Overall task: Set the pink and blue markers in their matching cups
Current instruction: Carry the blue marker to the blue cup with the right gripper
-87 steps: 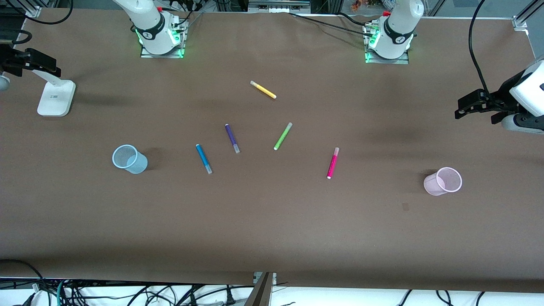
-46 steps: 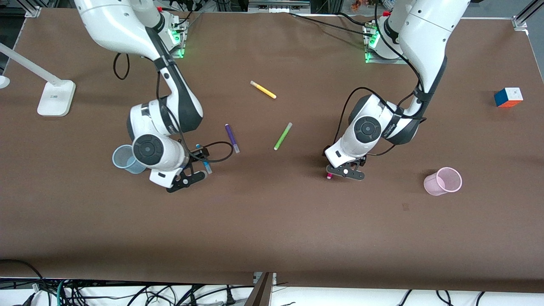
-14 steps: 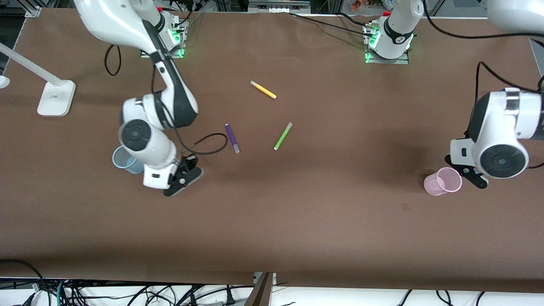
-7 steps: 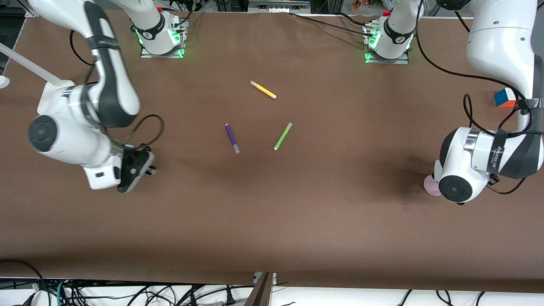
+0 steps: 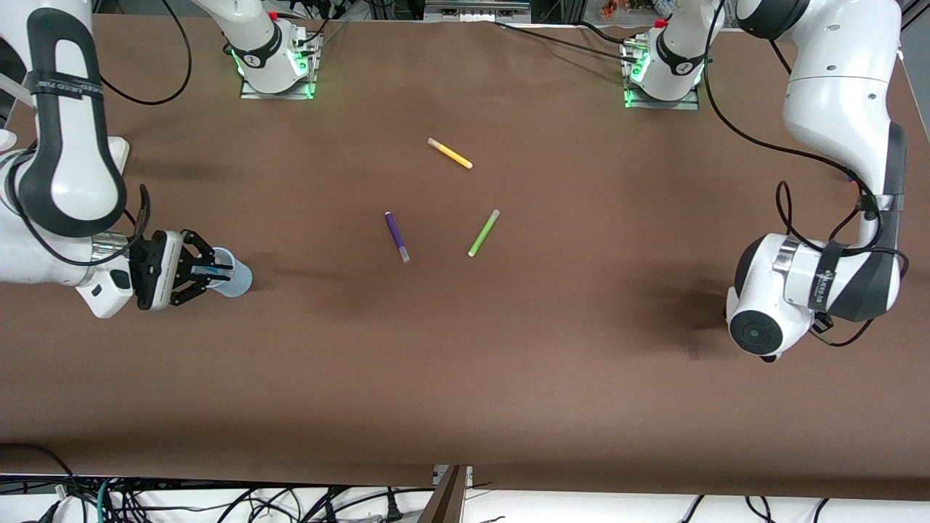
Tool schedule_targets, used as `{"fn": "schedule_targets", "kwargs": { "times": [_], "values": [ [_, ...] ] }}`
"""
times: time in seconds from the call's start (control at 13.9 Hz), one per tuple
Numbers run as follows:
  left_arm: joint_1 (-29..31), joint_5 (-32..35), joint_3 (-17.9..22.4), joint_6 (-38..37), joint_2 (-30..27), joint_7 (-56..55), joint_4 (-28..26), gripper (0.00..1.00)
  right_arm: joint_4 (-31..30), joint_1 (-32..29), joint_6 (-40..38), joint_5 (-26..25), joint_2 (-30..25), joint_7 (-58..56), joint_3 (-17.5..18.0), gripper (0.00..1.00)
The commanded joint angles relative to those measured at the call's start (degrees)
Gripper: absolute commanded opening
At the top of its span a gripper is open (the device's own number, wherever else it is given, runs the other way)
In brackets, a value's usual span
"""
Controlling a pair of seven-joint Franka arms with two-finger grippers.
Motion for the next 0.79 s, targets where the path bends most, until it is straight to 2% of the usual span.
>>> {"fn": "schedule_targets", "kwargs": {
  "times": [0.0,0.07,0.22,0.43,0.72],
  "values": [
    [-2.8,0.91,-0.38,-1.6,-0.16,-3.5,2.44,1.0,-1.01,-2.88,-3.68,5.48,1.2,-9.86,0.42,0.0],
    [-4.2,0.73,-0.65,-2.82,-1.3,-6.13,2.44,1.0,-1.01,-3.93,-4.3,7.07,2.17,-13.73,0.42,0.0],
    [-5.79,-6.18,-2.05,-4.5,-6.21,-12.81,2.53,1.0,-0.92,-5.52,-5.36,8.58,3.67,-19.64,0.5,0.0],
    [-5.71,-18.65,-2.06,-4.33,-13.06,-18.35,2.7,1.0,-0.92,-6.75,-7.2,8.75,4.99,-22.81,0.59,0.0],
    [-5.18,-34.92,-2.05,-4.33,-20.01,-31.0,2.09,1.0,-0.92,-8.07,-9.75,9.72,6.57,-26.86,0.59,0.0]
  ]
}}
